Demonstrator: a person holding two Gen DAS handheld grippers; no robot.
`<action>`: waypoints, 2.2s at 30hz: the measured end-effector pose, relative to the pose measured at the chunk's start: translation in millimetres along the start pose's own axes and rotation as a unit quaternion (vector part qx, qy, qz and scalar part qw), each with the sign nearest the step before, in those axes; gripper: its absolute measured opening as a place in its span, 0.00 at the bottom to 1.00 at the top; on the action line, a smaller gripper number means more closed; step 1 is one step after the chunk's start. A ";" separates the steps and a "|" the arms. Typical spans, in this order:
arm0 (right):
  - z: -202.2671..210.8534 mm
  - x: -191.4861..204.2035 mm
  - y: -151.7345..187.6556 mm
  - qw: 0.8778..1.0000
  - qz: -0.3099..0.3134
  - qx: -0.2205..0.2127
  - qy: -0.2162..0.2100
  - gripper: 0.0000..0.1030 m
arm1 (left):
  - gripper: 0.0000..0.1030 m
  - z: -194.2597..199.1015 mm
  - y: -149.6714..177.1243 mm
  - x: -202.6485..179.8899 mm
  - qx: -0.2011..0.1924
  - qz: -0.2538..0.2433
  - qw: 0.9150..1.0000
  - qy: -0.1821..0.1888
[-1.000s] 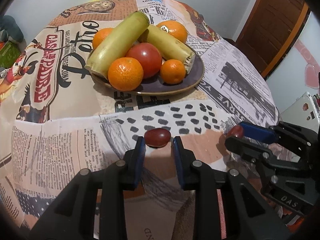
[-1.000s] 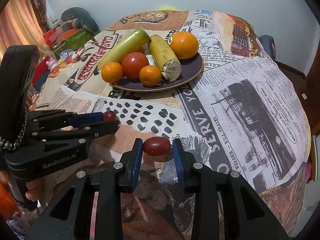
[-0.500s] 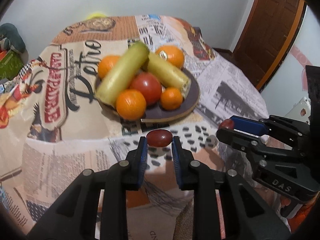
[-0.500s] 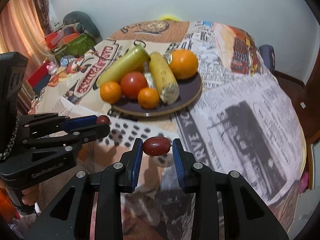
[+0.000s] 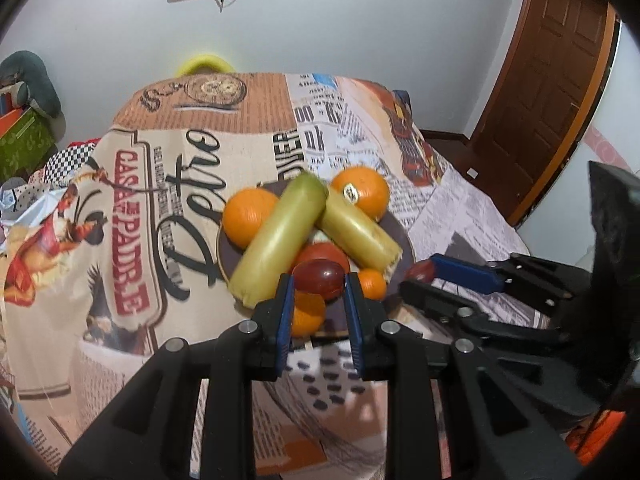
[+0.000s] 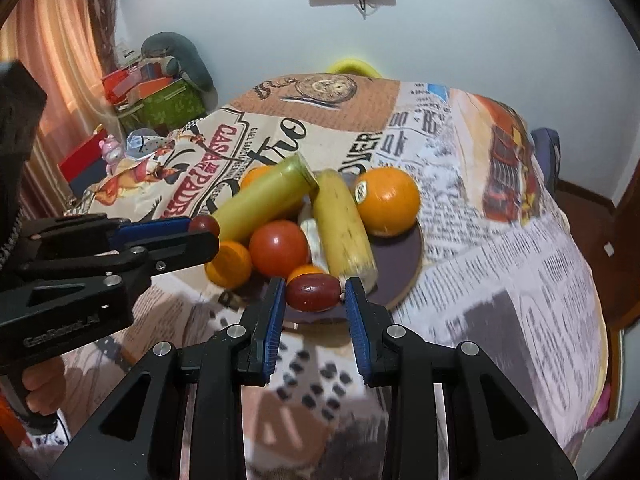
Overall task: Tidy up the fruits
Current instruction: 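Carry both grapes to the plate and lower them beside the tomato, then open both tools and withdraw them from the plate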
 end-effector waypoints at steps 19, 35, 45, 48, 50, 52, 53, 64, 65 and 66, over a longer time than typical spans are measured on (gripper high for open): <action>-34.4 -2.6 -12.0 1.000 0.021 0.014 -0.010 0.28 | 0.24 -18.3 -2.5 12.3 0.007 0.012 1.000 0.003; -6.4 -19.5 -10.6 1.000 -0.010 -0.002 0.000 0.32 | 0.24 -14.9 5.1 -10.2 0.016 -0.005 1.000 0.025; 9.9 -32.4 -8.5 0.999 -0.034 -0.015 0.003 0.32 | 0.34 -27.2 11.8 -21.0 0.037 -0.009 0.999 0.014; 12.9 -34.0 -7.9 0.999 -0.038 -0.017 0.003 0.32 | 0.35 -26.3 10.5 -20.0 0.037 -0.005 0.999 0.015; 15.8 -34.9 -8.1 0.999 -0.042 -0.020 0.004 0.32 | 0.35 -22.5 8.5 -19.1 0.031 -0.005 0.999 0.014; 20.1 -34.5 -9.3 0.999 -0.044 -0.024 0.006 0.32 | 0.35 -14.0 4.9 -17.3 0.021 -0.001 1.000 0.014; 22.7 -34.2 -10.1 0.999 -0.045 -0.026 0.006 0.32 | 0.35 -7.0 2.0 -16.1 0.012 0.001 1.000 0.012; 114.8 -1.4 -38.3 0.993 -0.019 -0.117 0.015 0.32 | 0.35 108.1 -31.1 -16.4 -0.119 -0.003 0.992 -0.033; 125.5 2.6 -40.9 0.991 -0.017 -0.128 0.014 0.32 | 0.35 120.1 -33.3 -18.4 -0.132 -0.006 0.991 -0.037; 136.2 7.6 -43.3 0.990 -0.014 -0.140 0.015 0.32 | 0.35 136.7 -35.4 -21.8 -0.151 -0.011 0.988 -0.042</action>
Point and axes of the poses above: each gripper's, at about its wrist camera, not at the fingertips, and z roughly against the way its jaws point, x to its left, y to its underside, the point moved 4 cm from there along -z, roughly the way its jaws point, and after that the axes turned 4 degrees about -x, right-handed, at the moved point
